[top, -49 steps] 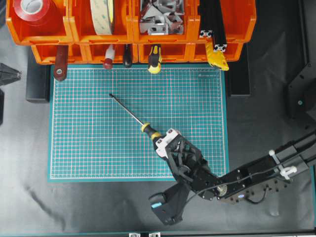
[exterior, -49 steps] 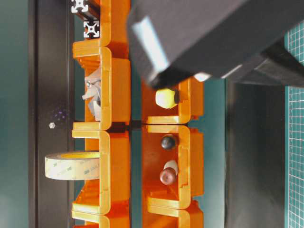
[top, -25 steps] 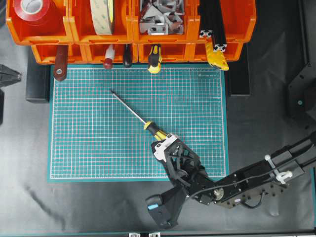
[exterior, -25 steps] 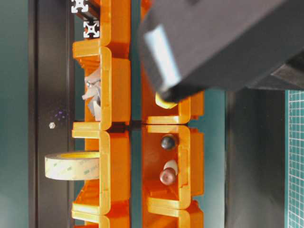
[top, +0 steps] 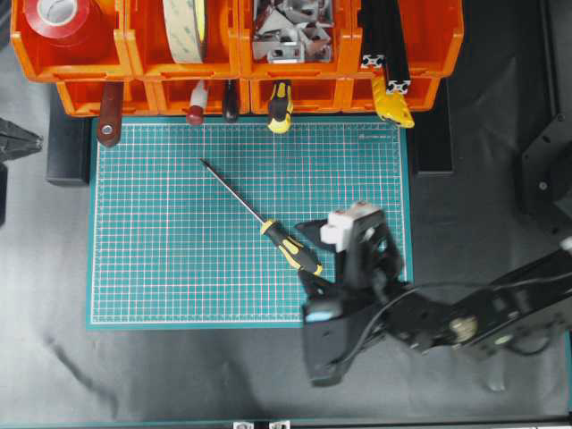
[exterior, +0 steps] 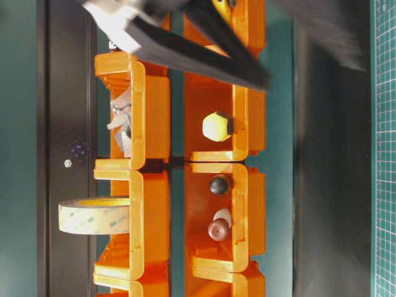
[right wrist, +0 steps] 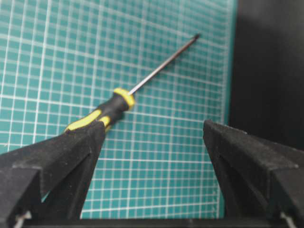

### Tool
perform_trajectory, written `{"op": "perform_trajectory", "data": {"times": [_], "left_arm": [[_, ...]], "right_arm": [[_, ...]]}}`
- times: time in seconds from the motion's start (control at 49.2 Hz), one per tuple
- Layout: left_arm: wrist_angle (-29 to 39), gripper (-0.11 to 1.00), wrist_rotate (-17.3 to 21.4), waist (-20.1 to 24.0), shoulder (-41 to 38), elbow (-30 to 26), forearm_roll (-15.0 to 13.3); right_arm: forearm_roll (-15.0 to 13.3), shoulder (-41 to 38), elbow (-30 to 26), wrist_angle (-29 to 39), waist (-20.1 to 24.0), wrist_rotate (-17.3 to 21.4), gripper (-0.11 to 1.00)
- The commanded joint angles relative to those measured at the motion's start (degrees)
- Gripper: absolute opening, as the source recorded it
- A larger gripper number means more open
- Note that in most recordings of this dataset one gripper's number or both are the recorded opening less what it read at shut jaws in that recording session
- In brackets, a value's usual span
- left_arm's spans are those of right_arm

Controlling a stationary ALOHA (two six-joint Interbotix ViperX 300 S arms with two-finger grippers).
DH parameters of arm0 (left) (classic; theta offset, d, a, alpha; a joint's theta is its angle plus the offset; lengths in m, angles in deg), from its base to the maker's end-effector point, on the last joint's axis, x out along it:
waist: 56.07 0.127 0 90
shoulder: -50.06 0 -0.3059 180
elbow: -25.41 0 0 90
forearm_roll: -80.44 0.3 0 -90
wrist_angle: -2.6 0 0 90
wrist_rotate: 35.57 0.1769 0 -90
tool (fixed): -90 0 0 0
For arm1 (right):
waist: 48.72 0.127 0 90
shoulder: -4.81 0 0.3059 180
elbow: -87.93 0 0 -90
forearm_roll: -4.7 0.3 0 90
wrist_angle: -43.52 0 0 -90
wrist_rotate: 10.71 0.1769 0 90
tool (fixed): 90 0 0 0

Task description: Pick screwdriver from container rack with right arm.

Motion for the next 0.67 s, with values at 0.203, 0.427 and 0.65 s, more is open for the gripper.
{"op": "perform_trajectory", "data": {"times": [0.203,0.427,0.65], "left_arm": [[1.7,0.0,-0.1,-0.2,-0.3,-1.7,0.2],[3.4,0.0,-0.1,-0.2,0.1,-1.8,0.2],[4.2,0.0,-0.1,-0.2,0.3,-1.8,0.2]], "right_arm": [[-0.4,16.0,6.9,0.3,-0.2,2.8,0.81],[-0.4,25.1,12.7,0.4,-0.3,6.9,0.81],[-0.5,32.3,17.9,0.6,-0.4,10.8,0.81]]}}
